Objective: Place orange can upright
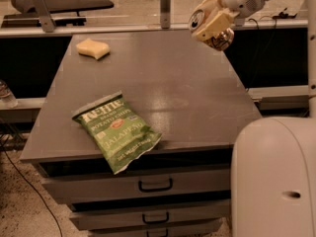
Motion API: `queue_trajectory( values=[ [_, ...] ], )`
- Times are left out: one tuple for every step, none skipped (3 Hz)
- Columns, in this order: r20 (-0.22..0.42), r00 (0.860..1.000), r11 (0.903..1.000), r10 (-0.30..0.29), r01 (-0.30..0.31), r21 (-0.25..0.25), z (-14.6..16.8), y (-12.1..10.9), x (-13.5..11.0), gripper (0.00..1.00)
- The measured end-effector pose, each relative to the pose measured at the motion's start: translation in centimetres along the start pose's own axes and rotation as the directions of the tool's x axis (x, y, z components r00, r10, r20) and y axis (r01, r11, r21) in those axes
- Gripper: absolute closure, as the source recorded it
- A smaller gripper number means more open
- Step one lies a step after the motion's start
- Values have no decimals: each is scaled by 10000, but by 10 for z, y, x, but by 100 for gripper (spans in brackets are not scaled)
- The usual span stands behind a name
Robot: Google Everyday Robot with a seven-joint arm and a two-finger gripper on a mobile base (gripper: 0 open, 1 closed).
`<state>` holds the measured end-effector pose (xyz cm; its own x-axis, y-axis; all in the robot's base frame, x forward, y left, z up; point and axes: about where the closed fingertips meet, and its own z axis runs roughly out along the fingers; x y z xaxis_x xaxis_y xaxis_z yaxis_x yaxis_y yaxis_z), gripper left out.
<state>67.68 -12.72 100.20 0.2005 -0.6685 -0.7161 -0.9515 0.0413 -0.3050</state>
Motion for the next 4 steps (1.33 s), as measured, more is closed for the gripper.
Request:
queue_trajectory(
  values=[
    [1996,9776,9959,672,-535,-734,1,14,-25,100],
    [3676,9146,9789,1687,-1117,-1713,4,22,-41,100],
    [4641,8518,9604,2432,-1445,-2381,3,24,-47,100],
    [4877,8201,9524,2994,-2257,-2050,-9,17,-25,100]
  ],
)
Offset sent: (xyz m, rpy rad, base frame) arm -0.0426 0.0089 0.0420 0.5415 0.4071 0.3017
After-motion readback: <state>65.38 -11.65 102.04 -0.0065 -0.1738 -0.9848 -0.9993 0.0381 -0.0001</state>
